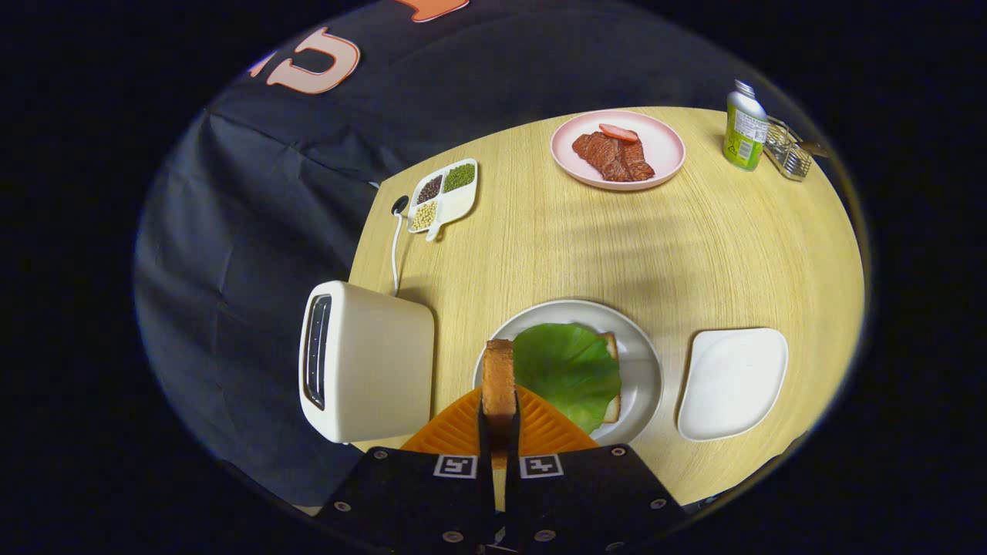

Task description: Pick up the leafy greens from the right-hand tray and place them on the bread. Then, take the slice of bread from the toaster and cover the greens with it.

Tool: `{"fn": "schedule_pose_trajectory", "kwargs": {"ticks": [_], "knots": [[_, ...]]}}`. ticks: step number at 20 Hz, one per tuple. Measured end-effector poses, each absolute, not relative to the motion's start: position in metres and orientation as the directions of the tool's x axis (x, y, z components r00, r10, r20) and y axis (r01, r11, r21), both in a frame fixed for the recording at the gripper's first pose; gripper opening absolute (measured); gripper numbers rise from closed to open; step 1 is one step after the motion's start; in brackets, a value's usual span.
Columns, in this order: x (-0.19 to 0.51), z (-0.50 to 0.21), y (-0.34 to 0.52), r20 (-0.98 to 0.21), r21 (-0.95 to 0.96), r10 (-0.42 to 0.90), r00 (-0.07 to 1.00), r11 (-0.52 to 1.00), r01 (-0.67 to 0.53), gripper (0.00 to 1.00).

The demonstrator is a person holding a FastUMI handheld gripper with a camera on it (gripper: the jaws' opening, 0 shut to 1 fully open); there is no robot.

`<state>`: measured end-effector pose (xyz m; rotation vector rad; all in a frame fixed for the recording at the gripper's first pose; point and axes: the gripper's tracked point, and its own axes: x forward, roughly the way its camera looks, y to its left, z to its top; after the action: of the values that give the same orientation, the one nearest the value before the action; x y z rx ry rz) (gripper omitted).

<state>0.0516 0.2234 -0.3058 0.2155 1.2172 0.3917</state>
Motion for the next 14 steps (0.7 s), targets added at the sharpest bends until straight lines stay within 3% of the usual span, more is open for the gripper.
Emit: {"fn": "schedule_pose_trajectory", "kwargs": {"ticks": [4,8,12,14], "knots": [[0.056,-0.320,0.208,-0.872,0.379,0.409,0.268,0.912,-0.158,0.06],[0.060,-0.336,0.190,-0.886,0.365,0.388,0.254,0.921,-0.136,0.13],[0.066,-0.355,0.166,-0.915,0.287,0.311,0.257,0.950,-0.126,0.29],[0.066,-0.364,0.156,-0.928,0.247,0.272,0.253,0.961,-0.127,0.43]]}}
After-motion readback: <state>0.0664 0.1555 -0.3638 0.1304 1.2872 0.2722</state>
